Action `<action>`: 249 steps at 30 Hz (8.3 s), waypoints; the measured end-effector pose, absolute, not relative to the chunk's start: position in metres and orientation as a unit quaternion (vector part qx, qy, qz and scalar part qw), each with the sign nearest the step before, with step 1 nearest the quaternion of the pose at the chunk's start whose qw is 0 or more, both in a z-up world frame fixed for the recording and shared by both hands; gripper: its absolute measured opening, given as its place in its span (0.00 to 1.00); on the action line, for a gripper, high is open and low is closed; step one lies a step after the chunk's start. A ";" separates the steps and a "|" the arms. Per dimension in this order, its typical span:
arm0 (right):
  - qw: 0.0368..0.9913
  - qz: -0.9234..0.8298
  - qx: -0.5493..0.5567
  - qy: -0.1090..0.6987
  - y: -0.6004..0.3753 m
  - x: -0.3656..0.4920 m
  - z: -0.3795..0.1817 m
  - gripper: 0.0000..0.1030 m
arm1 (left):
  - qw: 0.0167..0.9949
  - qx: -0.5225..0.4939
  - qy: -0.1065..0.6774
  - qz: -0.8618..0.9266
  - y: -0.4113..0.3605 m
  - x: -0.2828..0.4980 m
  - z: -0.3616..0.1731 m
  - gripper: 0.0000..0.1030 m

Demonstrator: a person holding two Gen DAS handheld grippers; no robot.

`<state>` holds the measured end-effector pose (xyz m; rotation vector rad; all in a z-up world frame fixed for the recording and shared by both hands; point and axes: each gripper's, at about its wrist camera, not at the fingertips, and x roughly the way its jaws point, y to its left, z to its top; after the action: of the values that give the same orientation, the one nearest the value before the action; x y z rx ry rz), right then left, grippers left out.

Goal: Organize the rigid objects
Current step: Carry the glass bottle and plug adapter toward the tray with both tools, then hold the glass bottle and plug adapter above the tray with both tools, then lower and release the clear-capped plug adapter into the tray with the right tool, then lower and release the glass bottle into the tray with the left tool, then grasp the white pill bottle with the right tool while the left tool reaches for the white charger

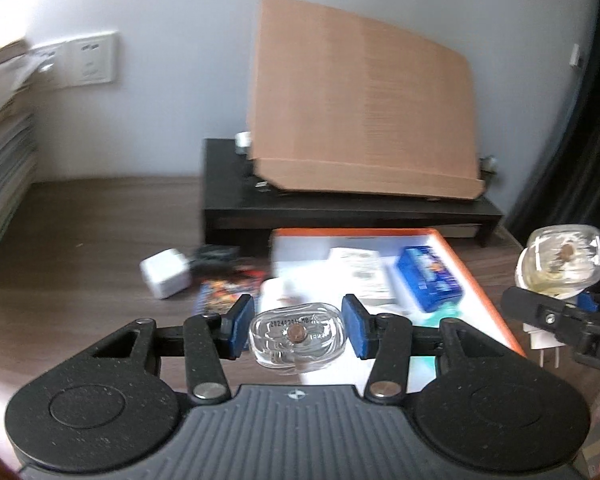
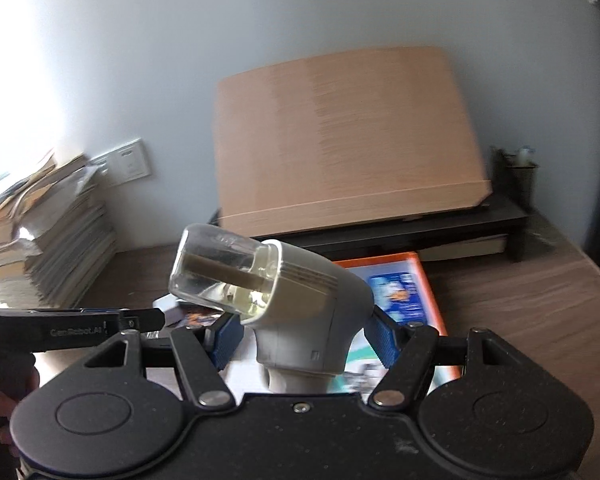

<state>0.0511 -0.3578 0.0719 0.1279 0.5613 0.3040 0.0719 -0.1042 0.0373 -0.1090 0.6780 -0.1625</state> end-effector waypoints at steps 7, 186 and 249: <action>0.954 0.118 0.071 0.266 -0.396 0.053 0.071 0.77 | 0.936 -0.046 0.330 -0.110 -0.146 0.077 0.034 0.47; 0.943 0.145 0.015 0.300 -0.402 0.102 0.040 0.75 | 0.910 -0.048 0.397 -0.107 -0.215 0.084 -0.004 0.53; 0.889 0.134 -0.021 0.436 -0.183 0.182 -0.027 0.65 | 0.889 -0.119 0.442 0.024 0.029 0.124 -0.030 0.89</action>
<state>0.1817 -0.1833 -0.0267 -0.0438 0.9066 0.2785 0.1240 0.0288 -0.0304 -0.2479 0.9192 0.0492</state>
